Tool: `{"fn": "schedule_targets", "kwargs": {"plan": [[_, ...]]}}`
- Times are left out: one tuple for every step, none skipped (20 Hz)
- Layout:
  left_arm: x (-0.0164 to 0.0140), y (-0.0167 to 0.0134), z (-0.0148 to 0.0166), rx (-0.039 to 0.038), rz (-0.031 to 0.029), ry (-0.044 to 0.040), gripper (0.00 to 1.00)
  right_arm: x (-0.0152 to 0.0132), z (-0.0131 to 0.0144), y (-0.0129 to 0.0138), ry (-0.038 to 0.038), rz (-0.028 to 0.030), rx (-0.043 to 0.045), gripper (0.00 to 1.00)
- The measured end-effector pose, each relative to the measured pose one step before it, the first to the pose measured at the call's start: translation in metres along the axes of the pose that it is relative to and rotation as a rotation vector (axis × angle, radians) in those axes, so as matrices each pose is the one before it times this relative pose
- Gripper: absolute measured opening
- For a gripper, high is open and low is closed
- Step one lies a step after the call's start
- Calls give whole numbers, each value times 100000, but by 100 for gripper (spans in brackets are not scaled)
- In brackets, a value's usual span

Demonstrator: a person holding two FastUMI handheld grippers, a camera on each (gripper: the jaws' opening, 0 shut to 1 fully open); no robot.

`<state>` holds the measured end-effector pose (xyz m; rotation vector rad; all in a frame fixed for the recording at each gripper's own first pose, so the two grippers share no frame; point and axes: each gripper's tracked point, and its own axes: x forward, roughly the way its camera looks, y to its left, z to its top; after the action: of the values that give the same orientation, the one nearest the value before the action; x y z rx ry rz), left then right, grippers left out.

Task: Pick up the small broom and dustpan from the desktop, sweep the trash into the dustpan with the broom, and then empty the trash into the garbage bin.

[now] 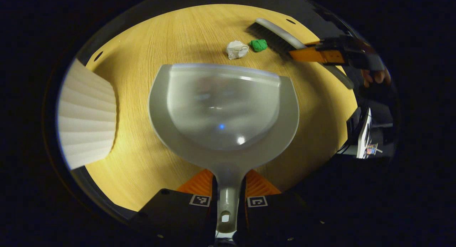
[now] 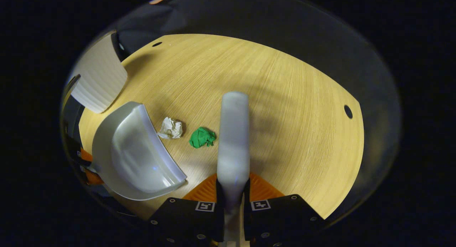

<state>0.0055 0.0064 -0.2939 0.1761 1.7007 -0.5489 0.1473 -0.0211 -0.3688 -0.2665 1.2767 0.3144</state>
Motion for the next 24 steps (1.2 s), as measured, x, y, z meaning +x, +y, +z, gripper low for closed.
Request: {"fn": "schedule_targets", "kwargs": {"plan": [[50,434,162,3101,-305,588,23,140,496,80,621,1582,-4376,22],[-122,615,-68,2690,48,697,23,201,234,400,622,2814,-4148,22],[-74,441,-23,1750,-299,334,23,119,148,677,786,3503,-3796,22],[-51,213,-66,2119,197,496,23,-27,-10,892,502,4017,-4221,22],[58,185,89,1759,25,-41,23,22,106,1233,348,4126,-4060,22],[10,67,-36,1400,-4,-87,23,155,-81,1414,320,4865,-3984,22],[5,-40,-141,1075,-406,586,23,39,252,1439,274,4692,-4206,22],[-34,179,-7,879,-56,-400,23,40,475,1192,128,3734,-3557,22],[23,65,-109,721,-162,218,23,-22,622,1048,20,3498,-2632,22],[30,119,41,859,107,-487,23,-70,759,904,-190,3334,-1839,22],[76,-6,-19,191,9,-438,23,-133,800,890,106,3895,-659,22],[130,-220,12,-329,-84,-500,23,-79,789,795,115,3819,623,22],[79,-128,-104,-687,-15,-468,23,29,693,385,366,2132,615,22],[1,-131,-224,-1336,148,-349,23,-261,-908,-1303,-573,-1813,468,22],[16,-159,-8,-1851,292,-658,23,309,-348,394,-603,-3406,1937,22],[124,-128,-244,-2772,53,-99,23,-179,270,-1648,-1050,-3042,3697,22],[90,-184,-183,-3336,64,-615,23,-201,23,-1163,-1604,-3690,5320,22],[132,-164,-294,-3101,274,-1049,23,-807,-244,-1037,-879,-2785,5828,22],[107,-369,-252,-3381,376,-426,23,-683,-239,-1300,-1253,-3392,5229,22],[7,-254,-82,-3059,368,-1096,23,-96,-593,-855,55,-2980,5058,22],[186,-141,-137,-3392,343,-165,23,-86,-603,-901,84,-3400,4613,22],[172,-251,-225,-2445,528,-614,23,265,-1101,-272,739,-2272,3739,22],[204,-135,-142,-2420,351,-261,23,291,-856,-159,800,-2598,3786,22],[-52,-436,298,-2571,577,-295,23,-4,-976,-61,746,-2148,3304,22]]}}
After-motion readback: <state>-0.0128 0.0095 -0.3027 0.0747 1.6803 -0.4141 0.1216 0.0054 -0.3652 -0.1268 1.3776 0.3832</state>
